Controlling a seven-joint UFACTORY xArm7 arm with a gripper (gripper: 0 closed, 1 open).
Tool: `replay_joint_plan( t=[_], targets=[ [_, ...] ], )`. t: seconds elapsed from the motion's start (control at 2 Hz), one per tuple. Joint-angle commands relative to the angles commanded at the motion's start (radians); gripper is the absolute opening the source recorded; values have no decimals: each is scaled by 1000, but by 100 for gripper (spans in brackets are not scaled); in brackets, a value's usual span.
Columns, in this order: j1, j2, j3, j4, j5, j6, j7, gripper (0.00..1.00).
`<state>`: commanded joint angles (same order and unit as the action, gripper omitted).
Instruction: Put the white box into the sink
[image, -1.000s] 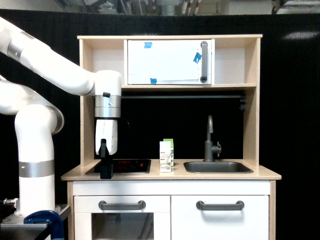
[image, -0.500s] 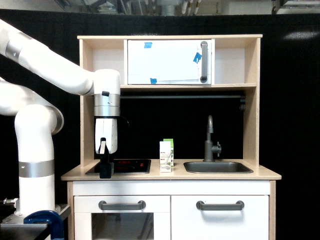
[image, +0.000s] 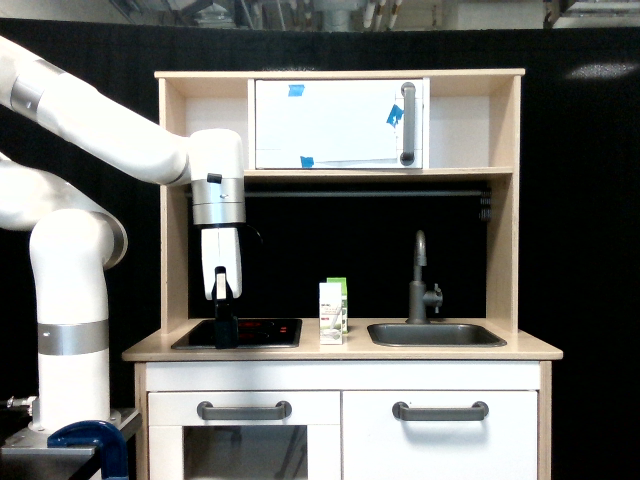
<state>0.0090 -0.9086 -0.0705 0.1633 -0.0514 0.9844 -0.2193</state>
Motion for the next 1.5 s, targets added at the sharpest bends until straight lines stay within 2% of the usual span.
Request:
replay_joint_plan(
  t=[0.5,1.0,1.5],
  targets=[
    [164,224,-147,193,-6,-103,-408,100],
    [397,424,-419,393,48,-58,-1102,100],
    [488,447,-482,453,102,19,-1360,100]
  ],
)
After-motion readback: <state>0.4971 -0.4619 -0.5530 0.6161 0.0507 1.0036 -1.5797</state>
